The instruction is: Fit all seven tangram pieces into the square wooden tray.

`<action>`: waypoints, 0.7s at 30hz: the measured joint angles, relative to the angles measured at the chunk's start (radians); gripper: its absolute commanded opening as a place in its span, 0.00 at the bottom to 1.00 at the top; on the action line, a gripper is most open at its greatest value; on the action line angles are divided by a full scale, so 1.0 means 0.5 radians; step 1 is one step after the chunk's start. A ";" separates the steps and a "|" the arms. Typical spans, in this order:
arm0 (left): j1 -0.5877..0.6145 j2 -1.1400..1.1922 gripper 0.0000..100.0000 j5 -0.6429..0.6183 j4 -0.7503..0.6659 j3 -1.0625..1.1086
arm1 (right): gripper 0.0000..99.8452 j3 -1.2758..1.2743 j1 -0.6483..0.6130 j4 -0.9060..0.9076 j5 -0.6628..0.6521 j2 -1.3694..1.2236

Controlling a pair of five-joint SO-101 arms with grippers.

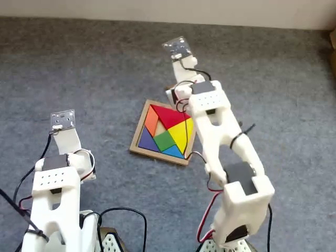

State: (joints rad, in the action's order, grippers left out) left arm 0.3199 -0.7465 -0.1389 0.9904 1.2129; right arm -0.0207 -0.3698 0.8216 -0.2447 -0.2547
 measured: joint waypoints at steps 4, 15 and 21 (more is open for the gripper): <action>0.000 0.000 0.01 0.006 0.000 0.018 | 0.29 0.120 -0.074 0.000 0.000 -0.144; 0.083 -0.003 0.01 0.006 0.000 0.028 | 0.29 0.678 -0.095 0.000 0.126 -0.749; 0.110 -0.003 0.01 0.009 0.000 0.028 | 0.29 1.181 -0.095 0.000 0.285 -1.138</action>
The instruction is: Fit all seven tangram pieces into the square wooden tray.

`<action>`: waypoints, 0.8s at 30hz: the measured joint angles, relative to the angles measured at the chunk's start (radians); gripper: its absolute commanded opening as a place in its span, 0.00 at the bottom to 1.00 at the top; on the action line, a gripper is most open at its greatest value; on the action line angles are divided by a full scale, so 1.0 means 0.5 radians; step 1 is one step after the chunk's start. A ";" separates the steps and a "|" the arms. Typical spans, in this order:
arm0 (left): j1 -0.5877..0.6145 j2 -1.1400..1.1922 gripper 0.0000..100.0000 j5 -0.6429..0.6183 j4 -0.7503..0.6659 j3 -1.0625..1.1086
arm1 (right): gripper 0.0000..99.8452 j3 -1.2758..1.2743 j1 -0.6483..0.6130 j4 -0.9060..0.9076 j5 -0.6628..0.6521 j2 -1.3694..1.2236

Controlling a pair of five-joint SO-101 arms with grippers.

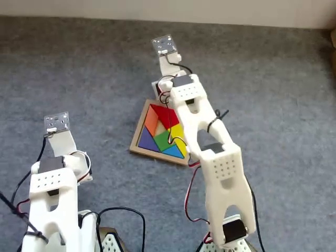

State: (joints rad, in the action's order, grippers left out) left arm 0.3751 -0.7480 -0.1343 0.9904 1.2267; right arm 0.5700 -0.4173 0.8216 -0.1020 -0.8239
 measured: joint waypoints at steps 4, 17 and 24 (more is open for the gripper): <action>0.000 0.000 0.01 0.000 0.000 0.000 | 0.29 0.221 0.000 0.000 0.006 -0.196; 0.000 0.000 0.01 0.000 0.000 0.000 | 0.29 0.433 0.000 0.187 0.006 -0.371; 0.000 0.000 0.01 0.000 0.000 0.000 | 0.24 0.454 0.061 0.252 -0.028 -0.371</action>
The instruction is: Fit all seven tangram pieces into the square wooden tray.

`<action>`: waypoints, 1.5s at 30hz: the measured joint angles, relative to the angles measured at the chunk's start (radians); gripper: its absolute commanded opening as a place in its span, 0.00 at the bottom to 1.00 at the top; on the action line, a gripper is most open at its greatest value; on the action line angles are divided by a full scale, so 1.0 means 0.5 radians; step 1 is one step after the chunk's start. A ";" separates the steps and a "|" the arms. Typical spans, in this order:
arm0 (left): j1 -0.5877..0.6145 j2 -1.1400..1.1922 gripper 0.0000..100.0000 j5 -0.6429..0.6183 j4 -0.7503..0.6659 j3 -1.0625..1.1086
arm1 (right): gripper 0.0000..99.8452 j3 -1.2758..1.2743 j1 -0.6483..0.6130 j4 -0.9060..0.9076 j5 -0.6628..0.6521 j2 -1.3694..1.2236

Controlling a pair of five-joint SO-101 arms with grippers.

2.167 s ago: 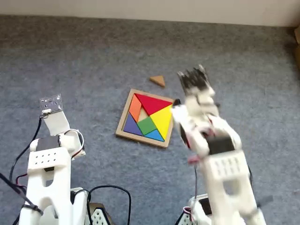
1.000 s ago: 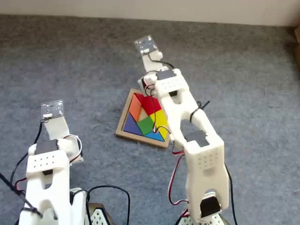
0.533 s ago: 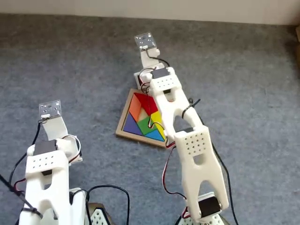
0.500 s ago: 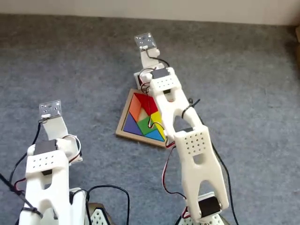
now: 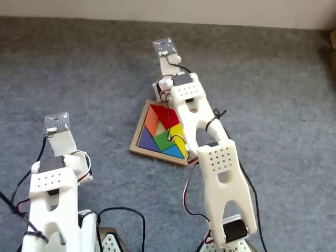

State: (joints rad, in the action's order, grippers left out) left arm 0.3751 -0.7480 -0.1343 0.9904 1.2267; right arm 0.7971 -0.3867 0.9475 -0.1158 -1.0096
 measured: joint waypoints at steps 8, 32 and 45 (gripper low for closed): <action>0.000 0.000 0.01 0.000 0.000 0.000 | 0.07 0.095 0.114 0.160 0.000 0.000; 0.000 0.000 0.01 0.000 0.000 0.003 | 0.03 0.589 0.166 0.801 -0.212 -0.012; 0.000 0.000 0.01 0.000 0.000 0.003 | 0.03 1.329 0.025 1.537 0.009 -0.012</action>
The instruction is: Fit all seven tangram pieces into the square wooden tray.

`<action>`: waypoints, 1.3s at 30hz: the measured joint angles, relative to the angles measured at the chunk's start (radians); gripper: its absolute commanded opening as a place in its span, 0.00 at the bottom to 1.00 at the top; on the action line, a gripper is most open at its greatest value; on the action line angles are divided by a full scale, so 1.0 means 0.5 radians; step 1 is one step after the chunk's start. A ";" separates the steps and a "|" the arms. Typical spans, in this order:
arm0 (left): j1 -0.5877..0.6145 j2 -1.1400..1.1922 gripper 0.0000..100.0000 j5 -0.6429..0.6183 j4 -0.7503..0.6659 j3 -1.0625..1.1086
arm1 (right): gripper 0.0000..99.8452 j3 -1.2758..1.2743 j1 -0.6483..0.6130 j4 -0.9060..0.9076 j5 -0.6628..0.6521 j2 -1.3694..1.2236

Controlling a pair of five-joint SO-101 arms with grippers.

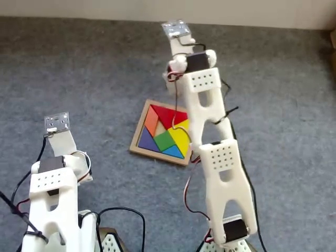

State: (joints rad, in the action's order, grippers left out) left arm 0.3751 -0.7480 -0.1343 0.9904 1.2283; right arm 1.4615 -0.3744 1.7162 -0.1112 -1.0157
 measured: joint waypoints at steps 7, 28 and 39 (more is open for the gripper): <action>0.000 0.000 0.01 0.000 0.000 0.000 | 0.03 -0.129 -0.064 0.006 0.405 0.003; 0.000 0.000 0.01 0.000 0.000 0.000 | 0.17 -0.675 -0.313 0.009 0.448 0.003; 0.000 0.000 0.01 0.000 0.000 0.000 | 0.18 -0.678 -0.325 0.009 0.436 0.000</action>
State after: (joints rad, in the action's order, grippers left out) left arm 0.3751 -0.7480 -0.1343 0.9904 1.2283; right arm 1.1224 -0.5370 1.7208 0.1066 -1.0157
